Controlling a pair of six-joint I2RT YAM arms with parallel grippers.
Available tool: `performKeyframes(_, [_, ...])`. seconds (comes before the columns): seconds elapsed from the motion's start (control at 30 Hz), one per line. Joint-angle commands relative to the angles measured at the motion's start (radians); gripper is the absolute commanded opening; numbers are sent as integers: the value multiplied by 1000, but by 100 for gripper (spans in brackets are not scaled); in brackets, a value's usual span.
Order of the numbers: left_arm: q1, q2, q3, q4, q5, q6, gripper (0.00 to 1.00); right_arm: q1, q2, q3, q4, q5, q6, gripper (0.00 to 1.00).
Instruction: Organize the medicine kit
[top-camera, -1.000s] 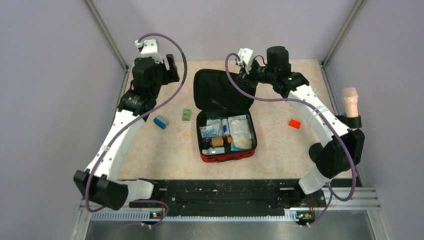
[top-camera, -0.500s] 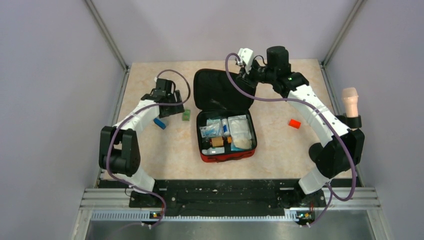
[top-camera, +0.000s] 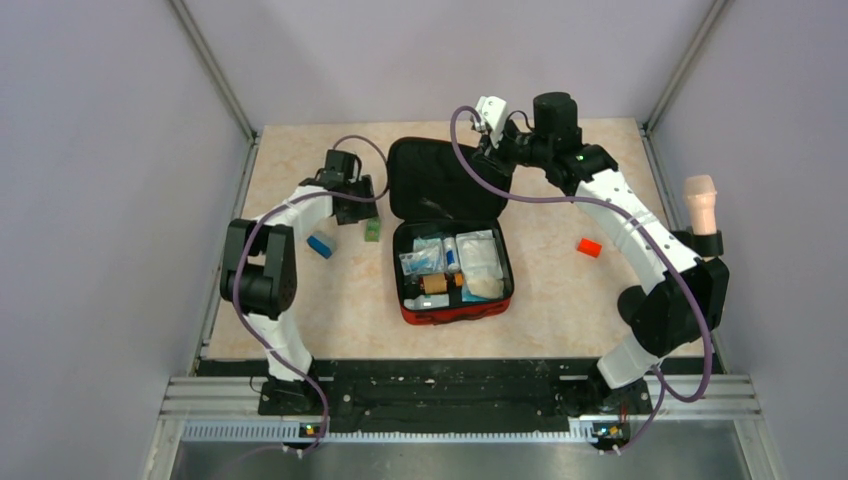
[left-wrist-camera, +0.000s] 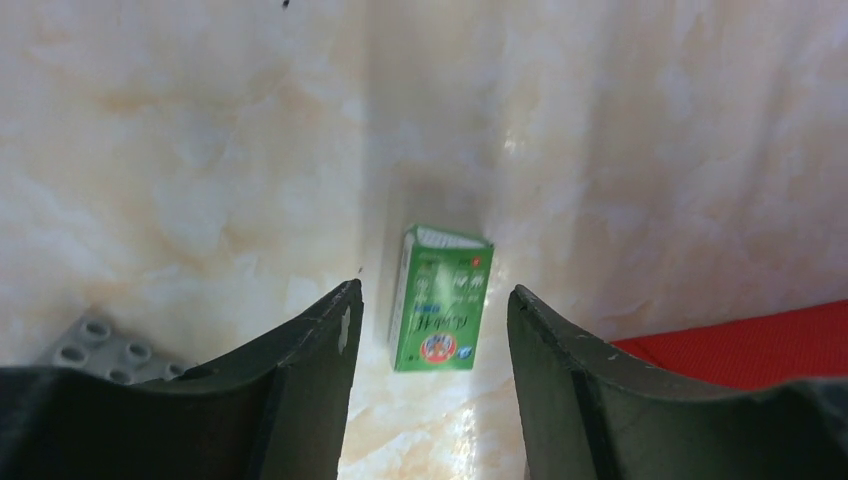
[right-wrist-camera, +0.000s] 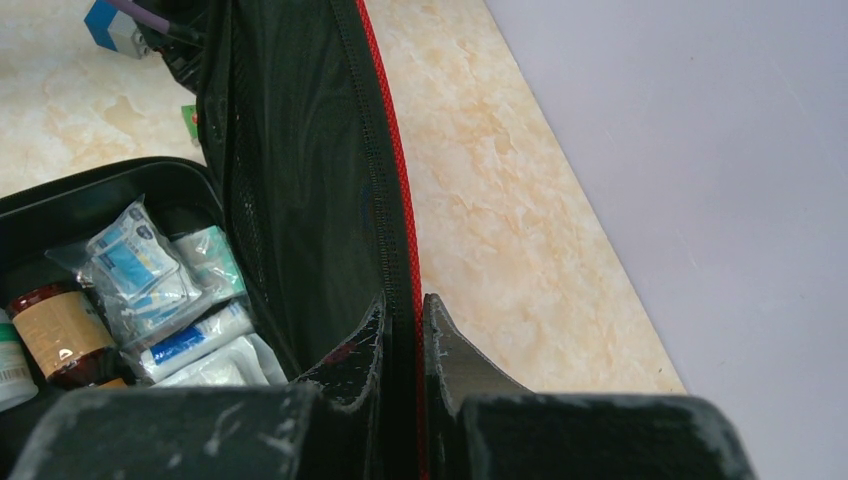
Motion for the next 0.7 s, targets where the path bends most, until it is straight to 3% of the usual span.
performKeyframes(0.0, [-4, 45, 70, 53, 53, 40, 60, 13, 3, -22, -18, -9, 27, 0])
performKeyframes(0.5, [-33, 138, 112, 9, 27, 94, 57, 12, 11, -11, -18, -1, 23, 0])
performKeyframes(0.67, [-45, 153, 98, -15, -21, 116, 51, 13, 10, -14, -14, -4, 23, 0])
